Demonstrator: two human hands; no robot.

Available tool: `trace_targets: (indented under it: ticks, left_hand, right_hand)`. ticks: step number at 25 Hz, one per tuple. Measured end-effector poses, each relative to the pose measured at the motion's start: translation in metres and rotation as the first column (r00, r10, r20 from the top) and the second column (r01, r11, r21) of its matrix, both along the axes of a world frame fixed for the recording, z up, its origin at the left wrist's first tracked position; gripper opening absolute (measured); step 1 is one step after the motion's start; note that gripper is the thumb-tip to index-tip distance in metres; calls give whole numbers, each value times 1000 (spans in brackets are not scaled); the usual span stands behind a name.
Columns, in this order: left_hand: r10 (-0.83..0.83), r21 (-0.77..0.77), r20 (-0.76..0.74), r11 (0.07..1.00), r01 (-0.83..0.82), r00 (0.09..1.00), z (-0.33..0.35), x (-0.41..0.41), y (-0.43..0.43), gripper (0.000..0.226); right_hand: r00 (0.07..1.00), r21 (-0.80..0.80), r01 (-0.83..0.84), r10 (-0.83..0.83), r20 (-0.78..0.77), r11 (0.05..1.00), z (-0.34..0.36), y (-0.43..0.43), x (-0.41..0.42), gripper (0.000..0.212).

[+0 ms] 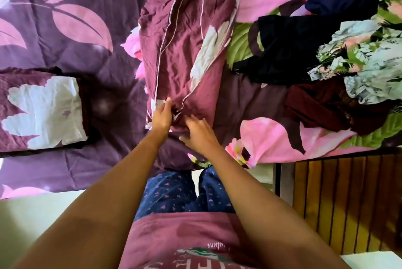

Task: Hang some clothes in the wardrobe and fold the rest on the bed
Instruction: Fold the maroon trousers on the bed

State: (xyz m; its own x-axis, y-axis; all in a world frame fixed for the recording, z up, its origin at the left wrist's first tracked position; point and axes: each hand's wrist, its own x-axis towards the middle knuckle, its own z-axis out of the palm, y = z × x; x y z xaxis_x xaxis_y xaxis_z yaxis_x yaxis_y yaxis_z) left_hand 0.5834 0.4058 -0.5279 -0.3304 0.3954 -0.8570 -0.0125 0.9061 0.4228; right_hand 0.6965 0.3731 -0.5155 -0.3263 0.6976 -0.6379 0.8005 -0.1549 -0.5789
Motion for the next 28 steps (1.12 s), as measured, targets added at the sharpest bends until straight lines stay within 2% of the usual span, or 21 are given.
trace_targets:
  ticks: [1,3,5,7,9,10,12,13,17,20,23,25,28]
  left_hand:
    - [-108,-26,-124,994,105,986,-2,-7,-3,38]
    - [-283,-67,-304,959,276,909,-6,-21,-12,40]
    - [-384,9,-404,906,423,830,-11,-30,-23,28]
    - [-466,118,-513,794,597,721,-11,-31,-33,28]
    - [-542,214,-605,595,775,584,-13,-29,-38,43]
    - [-604,242,-628,449,860,492,-17,-29,-40,50]
    - [-732,224,-619,185,957,286,-29,-34,-42,65]
    - [-777,193,-591,125,973,217,-33,-38,-41,72]
    - [-870,55,-484,76,996,93,-36,-49,-36,92]
    - [-858,-10,-513,52,999,39,-32,-49,-35,96]
    - [-837,-50,-545,87,995,46,-30,-45,-39,92]
    - [-846,-81,-531,107,991,48,-27,-41,-38,80]
    - [-891,-72,-445,140,987,94,-23,-36,-33,69]
  right_hand:
    - [997,-8,-63,64,54,998,-3,0,-3,40]
    - [997,123,-23,13,80,992,-3,-1,-3,28]
    - [996,304,-33,7,86,952,-11,0,2,30]
    - [987,381,-144,107,116,913,-20,5,10,33]
    - [964,356,-258,213,161,898,-26,13,15,37]
    - [942,317,-324,272,199,891,-30,15,17,43]
    - [873,214,-462,399,281,861,-29,17,17,54]
    - [844,180,-505,439,307,844,-27,17,18,55]
    - [801,114,-546,478,361,830,-22,15,21,62]
    - [786,63,-554,498,366,830,-20,15,20,70]
    - [815,-6,-524,503,289,852,-20,25,24,74]
    - [832,3,-510,492,256,860,-22,27,31,76]
    - [840,64,-480,436,324,875,-23,18,35,89]
